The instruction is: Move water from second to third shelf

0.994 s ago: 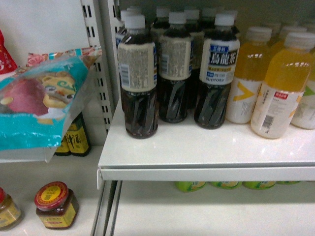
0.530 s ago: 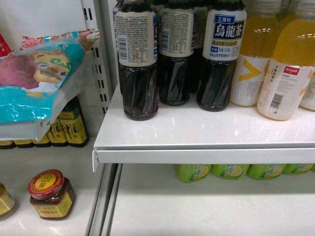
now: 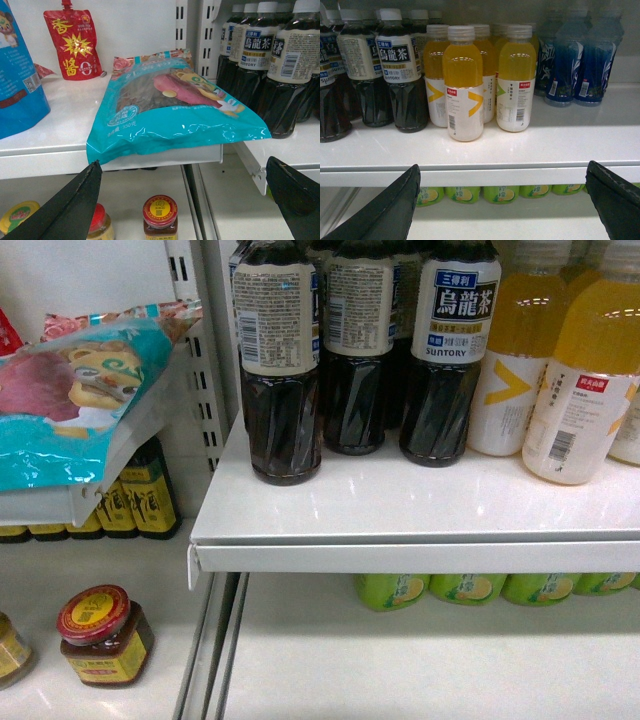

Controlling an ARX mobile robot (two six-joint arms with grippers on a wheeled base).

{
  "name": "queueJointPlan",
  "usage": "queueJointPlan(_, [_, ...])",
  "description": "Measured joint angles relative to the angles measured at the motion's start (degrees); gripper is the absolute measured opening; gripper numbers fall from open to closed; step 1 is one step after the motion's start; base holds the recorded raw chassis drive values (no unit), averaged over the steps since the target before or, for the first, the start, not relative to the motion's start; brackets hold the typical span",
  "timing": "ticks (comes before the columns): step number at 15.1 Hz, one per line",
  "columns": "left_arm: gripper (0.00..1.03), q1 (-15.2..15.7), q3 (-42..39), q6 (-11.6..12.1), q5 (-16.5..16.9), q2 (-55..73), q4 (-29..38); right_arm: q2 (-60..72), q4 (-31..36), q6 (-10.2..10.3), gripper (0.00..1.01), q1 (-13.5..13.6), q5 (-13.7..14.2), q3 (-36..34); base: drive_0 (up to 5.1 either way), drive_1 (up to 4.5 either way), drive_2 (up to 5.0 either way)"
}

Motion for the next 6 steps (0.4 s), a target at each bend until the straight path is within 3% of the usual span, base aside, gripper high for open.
queueJointPlan(6, [0.98, 0.0, 0.0, 0.0, 0.0, 0.0, 0.0, 0.0, 0.0, 0.0, 0.98, 0.0, 0.0, 0.0, 0.0, 0.00, 0.0])
